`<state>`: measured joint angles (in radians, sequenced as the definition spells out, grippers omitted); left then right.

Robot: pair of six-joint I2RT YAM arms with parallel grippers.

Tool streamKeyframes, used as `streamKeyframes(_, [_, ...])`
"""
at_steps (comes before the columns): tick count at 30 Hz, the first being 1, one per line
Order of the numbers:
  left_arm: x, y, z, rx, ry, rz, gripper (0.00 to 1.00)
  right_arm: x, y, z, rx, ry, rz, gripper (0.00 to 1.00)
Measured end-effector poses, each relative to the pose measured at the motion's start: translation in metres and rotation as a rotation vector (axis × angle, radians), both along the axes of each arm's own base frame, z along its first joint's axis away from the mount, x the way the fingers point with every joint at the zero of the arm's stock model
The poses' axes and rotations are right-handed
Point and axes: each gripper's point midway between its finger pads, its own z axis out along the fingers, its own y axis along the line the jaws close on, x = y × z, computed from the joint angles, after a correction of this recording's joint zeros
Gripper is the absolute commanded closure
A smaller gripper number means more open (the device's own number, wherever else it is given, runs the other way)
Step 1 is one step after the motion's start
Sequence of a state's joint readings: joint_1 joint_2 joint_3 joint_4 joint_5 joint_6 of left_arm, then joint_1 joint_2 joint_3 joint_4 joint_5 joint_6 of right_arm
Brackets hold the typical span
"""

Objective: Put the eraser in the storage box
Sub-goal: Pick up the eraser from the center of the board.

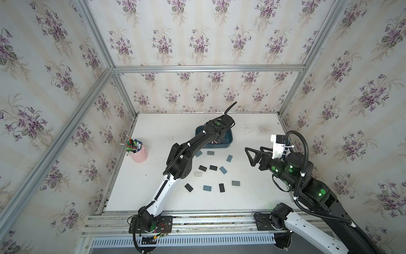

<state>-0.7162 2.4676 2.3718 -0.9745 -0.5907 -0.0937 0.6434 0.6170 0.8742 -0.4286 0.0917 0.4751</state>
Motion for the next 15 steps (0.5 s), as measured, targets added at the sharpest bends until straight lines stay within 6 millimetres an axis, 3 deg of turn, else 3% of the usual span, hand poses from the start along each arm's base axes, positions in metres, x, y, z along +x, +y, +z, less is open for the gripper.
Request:
streamKeyframes(4, [-0.004,-0.001,0.015,-0.064,-0.002,0.018,0.00,0.001,0.001,-0.001,-0.003,0.004,0.000,0.00])
streamKeyframes(7, [-0.009,0.004,0.041,-0.147,-0.023,0.048,0.00,0.007,0.005,-0.012,-0.010,0.043,-0.007,0.00])
streamKeyframes(15, [-0.044,0.027,0.119,-0.366,-0.125,0.129,0.00,0.017,0.012,-0.082,-0.084,0.244,-0.034,0.00])
